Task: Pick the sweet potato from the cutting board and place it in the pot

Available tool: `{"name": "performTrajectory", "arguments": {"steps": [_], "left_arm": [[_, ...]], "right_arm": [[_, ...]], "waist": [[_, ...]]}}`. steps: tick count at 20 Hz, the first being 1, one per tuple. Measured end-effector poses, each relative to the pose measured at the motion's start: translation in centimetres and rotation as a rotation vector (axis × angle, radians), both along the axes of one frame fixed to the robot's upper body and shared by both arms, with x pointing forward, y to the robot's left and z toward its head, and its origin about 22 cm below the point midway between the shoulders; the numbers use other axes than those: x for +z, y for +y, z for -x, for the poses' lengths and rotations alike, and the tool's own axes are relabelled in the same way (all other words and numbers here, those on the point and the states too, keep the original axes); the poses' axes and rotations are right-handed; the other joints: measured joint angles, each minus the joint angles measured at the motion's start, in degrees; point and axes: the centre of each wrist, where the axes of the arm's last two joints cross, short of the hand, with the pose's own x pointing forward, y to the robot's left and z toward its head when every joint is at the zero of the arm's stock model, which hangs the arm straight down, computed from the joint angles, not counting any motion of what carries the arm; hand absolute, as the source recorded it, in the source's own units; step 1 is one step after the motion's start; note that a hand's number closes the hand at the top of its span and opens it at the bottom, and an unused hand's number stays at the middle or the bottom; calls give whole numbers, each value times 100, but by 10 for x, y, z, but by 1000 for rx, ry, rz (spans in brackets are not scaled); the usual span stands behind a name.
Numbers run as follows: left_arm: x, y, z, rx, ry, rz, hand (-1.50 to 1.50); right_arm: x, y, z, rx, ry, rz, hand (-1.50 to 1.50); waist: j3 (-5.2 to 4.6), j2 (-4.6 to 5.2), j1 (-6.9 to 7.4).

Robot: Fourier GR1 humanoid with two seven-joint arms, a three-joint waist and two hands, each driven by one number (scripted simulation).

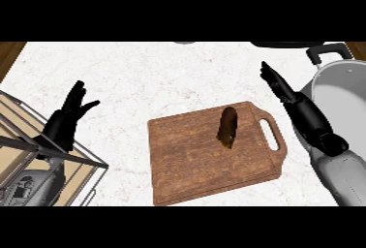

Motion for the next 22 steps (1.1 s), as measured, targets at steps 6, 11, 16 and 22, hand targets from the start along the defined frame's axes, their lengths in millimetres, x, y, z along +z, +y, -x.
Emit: {"name": "performTrajectory", "arguments": {"steps": [6, 11, 16, 22], "left_arm": [[24, 9, -18, 62, -42, 71, 0], [22, -1, -24, 84, 8, 123, 0], [24, 3, -18, 115, 49, 139, 0], [23, 4, -16, 139, 63, 145, 0]], "right_arm": [[31, -14, -39, -229, 66, 177, 150], [33, -40, -50, -415, 30, 538, -150], [38, -24, -56, -394, -29, 547, -150], [72, 17, -62, -289, 21, 647, -150]], "waist": [[-82, -42, 188], [-139, -18, 229], [-148, -23, 144], [-157, -57, 109]]}}
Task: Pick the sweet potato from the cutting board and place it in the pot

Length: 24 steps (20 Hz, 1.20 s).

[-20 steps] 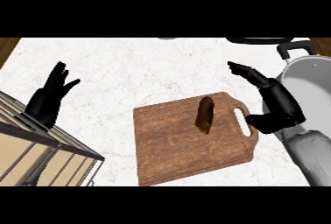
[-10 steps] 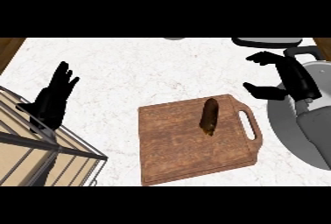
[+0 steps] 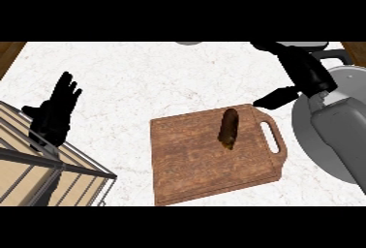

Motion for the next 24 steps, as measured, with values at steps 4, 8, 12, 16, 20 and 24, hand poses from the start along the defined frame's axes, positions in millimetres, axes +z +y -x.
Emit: {"name": "performTrajectory", "arguments": {"steps": [4, 8, 12, 16, 20, 24], "left_arm": [[0, -2, -2, -12, -1, 1, 0], [0, -6, -5, -22, -2, -1, 0], [0, -6, -5, -28, -4, 3, 0], [0, -4, -3, -18, 0, 3, 0], [1, -2, 0, -14, 7, 10, 0], [1, -1, 1, -3, 10, 5, 0]], "right_arm": [[14, 27, -4, 20, 176, 132, -150], [15, 58, -9, 36, 348, 292, -150], [8, 94, -11, 44, 492, 440, -150], [-2, 119, -10, 43, 599, 516, -150], [-9, 132, -10, 46, 642, 526, -150], [-20, 150, -4, 56, 664, 526, -150]], "waist": [[-11, -12, 41], [-12, 0, 100], [-3, 3, 107], [-1, 7, 69], [-2, 13, 28], [-5, 17, 12]]}}
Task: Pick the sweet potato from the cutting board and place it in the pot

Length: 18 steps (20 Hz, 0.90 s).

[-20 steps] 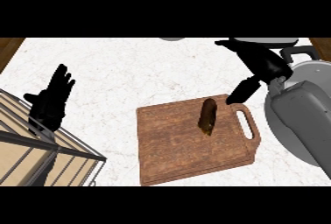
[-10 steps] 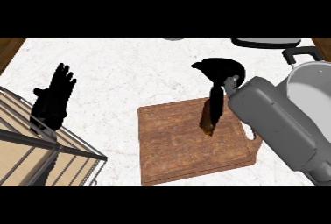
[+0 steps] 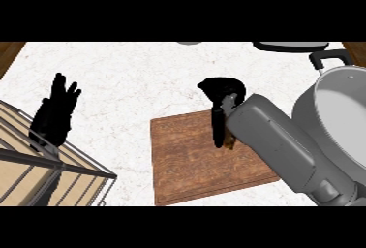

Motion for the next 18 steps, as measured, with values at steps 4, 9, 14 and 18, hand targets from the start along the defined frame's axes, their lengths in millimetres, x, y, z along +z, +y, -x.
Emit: {"name": "performTrajectory", "arguments": {"steps": [4, 9, 14, 18], "left_arm": [[1, 0, 1, 1, 11, 6, 0], [0, 1, 2, 13, 1, -1, 0], [0, 2, 4, 9, -1, -1, 0], [0, 1, 4, 10, 5, -3, 0]], "right_arm": [[-14, -4, 1, -16, 18, 39, -150], [-22, -6, 1, -29, 10, 108, -150], [-34, -11, 5, -35, 11, 136, -150], [-46, -12, 8, -34, 21, 157, -150]], "waist": [[-11, 8, -11], [-2, 0, -31], [2, 1, -49], [1, 10, -42]]}}
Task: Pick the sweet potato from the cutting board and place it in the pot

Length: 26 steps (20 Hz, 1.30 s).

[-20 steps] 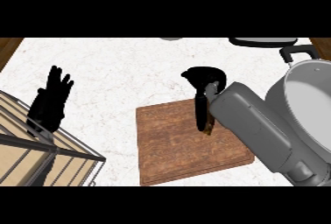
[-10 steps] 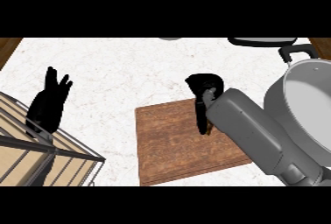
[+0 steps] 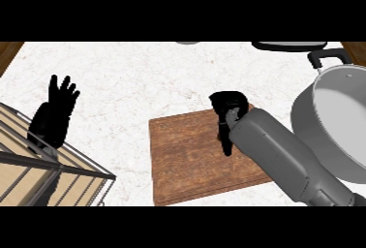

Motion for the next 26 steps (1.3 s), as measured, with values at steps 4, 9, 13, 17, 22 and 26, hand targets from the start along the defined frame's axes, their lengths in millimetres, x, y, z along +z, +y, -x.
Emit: {"name": "performTrajectory", "arguments": {"steps": [4, 9, 13, 17, 22, 26], "left_arm": [[1, -1, 0, -2, -3, -2, 0], [1, 0, 0, -3, -1, 1, 0], [0, -1, -1, -8, -5, 0, 0], [0, -1, 0, -4, 0, 0, 0], [-1, -2, 0, -11, 0, 0, 0], [-1, -2, 0, -18, -2, 8, 0]], "right_arm": [[-8, -5, -3, -14, 4, 30, -150], [-17, -19, -4, -38, 7, 48, -150], [-24, -21, 0, 26, 8, 60, 150], [-24, -22, 2, 80, -6, 65, 150], [-28, -25, 4, 108, 0, 59, 150], [-30, -25, 6, 122, -18, 64, 150]], "waist": [[-3, 6, 14], [-4, 7, 3], [-11, -7, 17], [-16, -15, 14], [-28, -31, 14], [-36, -40, 12]]}}
